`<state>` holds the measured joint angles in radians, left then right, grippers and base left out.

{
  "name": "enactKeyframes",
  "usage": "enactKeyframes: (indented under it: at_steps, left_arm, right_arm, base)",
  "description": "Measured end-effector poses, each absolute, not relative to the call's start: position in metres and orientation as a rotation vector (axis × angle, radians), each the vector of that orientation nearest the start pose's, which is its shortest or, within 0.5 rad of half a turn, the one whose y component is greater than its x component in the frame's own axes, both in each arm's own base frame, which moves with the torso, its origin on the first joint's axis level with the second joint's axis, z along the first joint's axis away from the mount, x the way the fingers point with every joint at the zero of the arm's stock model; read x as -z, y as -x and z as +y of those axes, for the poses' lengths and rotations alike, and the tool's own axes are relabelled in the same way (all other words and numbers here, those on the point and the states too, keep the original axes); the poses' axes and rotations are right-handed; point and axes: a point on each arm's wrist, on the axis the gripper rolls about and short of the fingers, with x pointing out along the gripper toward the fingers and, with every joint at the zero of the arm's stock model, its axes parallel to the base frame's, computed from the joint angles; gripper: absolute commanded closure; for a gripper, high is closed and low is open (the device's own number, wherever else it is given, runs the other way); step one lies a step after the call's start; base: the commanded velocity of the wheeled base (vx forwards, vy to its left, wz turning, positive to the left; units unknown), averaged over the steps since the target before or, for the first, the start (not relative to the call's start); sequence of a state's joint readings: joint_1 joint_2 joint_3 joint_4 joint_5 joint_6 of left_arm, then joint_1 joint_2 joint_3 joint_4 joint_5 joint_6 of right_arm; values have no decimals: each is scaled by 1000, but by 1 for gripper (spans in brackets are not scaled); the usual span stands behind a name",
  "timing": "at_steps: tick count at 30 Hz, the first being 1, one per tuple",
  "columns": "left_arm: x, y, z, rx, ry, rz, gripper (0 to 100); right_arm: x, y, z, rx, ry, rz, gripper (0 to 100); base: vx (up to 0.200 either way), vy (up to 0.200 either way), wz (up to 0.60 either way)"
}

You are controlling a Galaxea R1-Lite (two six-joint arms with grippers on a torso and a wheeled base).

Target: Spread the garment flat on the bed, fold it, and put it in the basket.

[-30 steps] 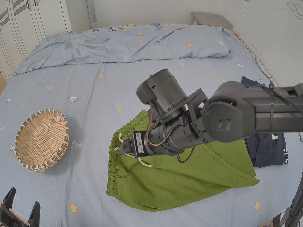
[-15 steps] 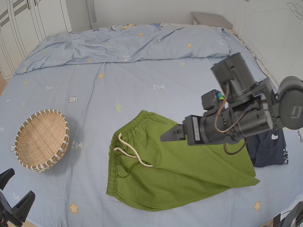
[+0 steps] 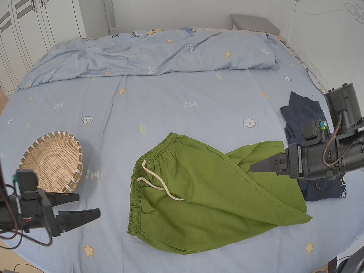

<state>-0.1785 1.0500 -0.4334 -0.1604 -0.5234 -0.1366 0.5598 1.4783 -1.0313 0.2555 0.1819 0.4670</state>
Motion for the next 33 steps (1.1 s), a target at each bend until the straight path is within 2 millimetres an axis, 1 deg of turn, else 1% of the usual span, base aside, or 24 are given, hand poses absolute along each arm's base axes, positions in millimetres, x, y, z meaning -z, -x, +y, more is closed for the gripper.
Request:
enactKeyframes:
  at_steps: [3,6,10,13,16,18,22,28,29,33]
  left_arm:
    - [-165,-150,-43,706,214,582,0]
    - [-146,-178,-52,758,211,668,0]
    - [-114,-209,-62,812,215,774,0]
    - [-88,-227,-67,839,224,839,0]
    - [-67,-239,-69,853,234,884,0]
    - [-58,-245,-70,865,236,892,0]
    - [-49,-251,-72,881,239,904,0]
    - [-47,-252,-76,897,240,911,0]
    - [-48,-251,-77,898,242,912,100]
    - [-50,-248,-79,907,245,914,100]
  right_arm:
    - [-224,-196,118,-520,-312,836,0]
    - [-223,-192,107,-510,-329,818,0]
    - [-220,-186,95,-499,-347,797,0]
    - [-219,-182,89,-494,-357,780,0]
    - [-217,-179,84,-491,-364,765,0]
    - [-217,-177,81,-491,-368,752,0]
    - [-216,-173,76,-483,-375,735,0]
    - [-217,-171,74,-479,-379,727,0]
    - [-217,-171,74,-479,-378,727,0]
    - [-216,-171,74,-478,-378,733,0]
  base:
    - [0,0,0]
    - [0,0,0]
    - [0,0,0]
    - [0,0,0]
    - [0,0,0]
    - [0,0,0]
    - [0,0,0]
    - [0,0,0]
    - [0,0,0]
    - [0,0,0]
